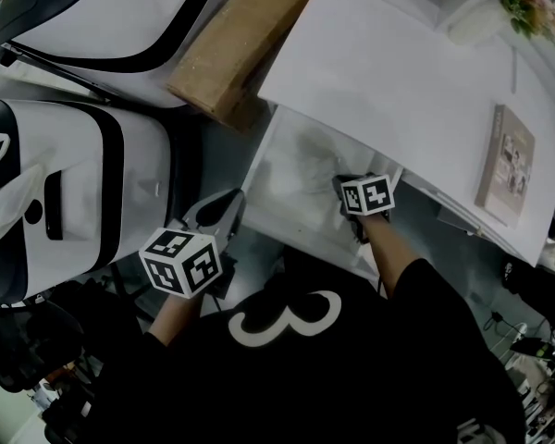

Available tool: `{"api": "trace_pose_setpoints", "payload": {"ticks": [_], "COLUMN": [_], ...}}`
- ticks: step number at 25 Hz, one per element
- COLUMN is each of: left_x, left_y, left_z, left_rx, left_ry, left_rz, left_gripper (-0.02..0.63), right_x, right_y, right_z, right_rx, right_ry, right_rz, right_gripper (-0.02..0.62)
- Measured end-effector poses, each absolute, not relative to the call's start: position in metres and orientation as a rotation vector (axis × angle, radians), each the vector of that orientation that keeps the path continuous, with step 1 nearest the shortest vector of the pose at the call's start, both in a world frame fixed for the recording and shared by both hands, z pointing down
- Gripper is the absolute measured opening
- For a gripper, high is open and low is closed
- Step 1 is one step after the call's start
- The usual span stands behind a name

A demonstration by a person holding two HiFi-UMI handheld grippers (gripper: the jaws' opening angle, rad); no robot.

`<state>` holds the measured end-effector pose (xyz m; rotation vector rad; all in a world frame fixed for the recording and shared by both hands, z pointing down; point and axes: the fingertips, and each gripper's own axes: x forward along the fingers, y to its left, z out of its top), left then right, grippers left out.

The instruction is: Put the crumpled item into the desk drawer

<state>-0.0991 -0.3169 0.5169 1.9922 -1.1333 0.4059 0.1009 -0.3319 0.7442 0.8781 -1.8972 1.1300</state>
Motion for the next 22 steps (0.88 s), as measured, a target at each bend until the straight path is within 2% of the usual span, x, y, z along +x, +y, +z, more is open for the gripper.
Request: {"api": "trace_pose_setpoints", "payload": {"ticks": [8, 16, 22], "left_x": [-0.102, -0.1, -0.091], "left_y": [-0.314, -0.31, -0.303], "left_z": [0.519, 0.511, 0.496], "left_rx": [1.977, 1.998, 2.046], "left_ry": [-1.136, -1.133, -1.114], "left_rz": [0.407, 0.406, 0.395], "left_gripper": [0.009, 0.009, 0.009], "right_x": [0.099, 0.101, 0.1], "right_y": [-0.33, -0.33, -0.329], "right_z": [0.75, 0.74, 0.698], "right_rx": [0.874, 0.923, 0.968], "right_ry": [-1.899, -1.901, -1.994], "right_rz": [1.214, 1.204, 1.184], "right_gripper": [0.03, 0.147, 0.158]}}
